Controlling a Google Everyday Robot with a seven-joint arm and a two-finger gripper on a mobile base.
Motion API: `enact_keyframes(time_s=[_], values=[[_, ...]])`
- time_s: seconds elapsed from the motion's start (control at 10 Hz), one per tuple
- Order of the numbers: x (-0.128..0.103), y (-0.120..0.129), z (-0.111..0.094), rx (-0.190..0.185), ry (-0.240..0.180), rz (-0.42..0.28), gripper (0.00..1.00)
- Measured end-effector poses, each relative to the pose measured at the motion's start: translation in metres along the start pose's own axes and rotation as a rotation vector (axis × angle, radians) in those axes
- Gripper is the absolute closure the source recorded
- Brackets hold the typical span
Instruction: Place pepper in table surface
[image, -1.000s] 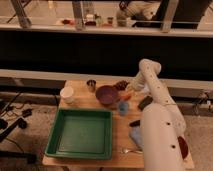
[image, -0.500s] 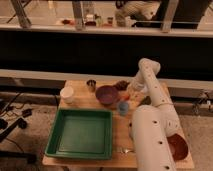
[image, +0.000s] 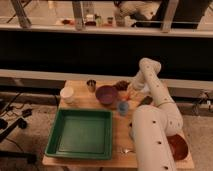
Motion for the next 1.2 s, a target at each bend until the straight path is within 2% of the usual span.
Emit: enact_keyframes(time_s=[0.1, 0.5, 0.7, 1.0, 1.2], values=[[0.000, 0.000, -0.006, 0.017, 0.006, 0.009, 1.00], [-0.001, 0.001, -0.049, 0.133, 0.027, 0.051, 1.00], [-0.010, -0.005, -0.081, 0.226, 0.032, 0.057, 1.00], [-0.028, -0.004, -0.131, 0.337, 0.066, 0.047, 1.00], [-0.047, -0.003, -0.160, 0.396, 0.094, 0.024, 1.00]])
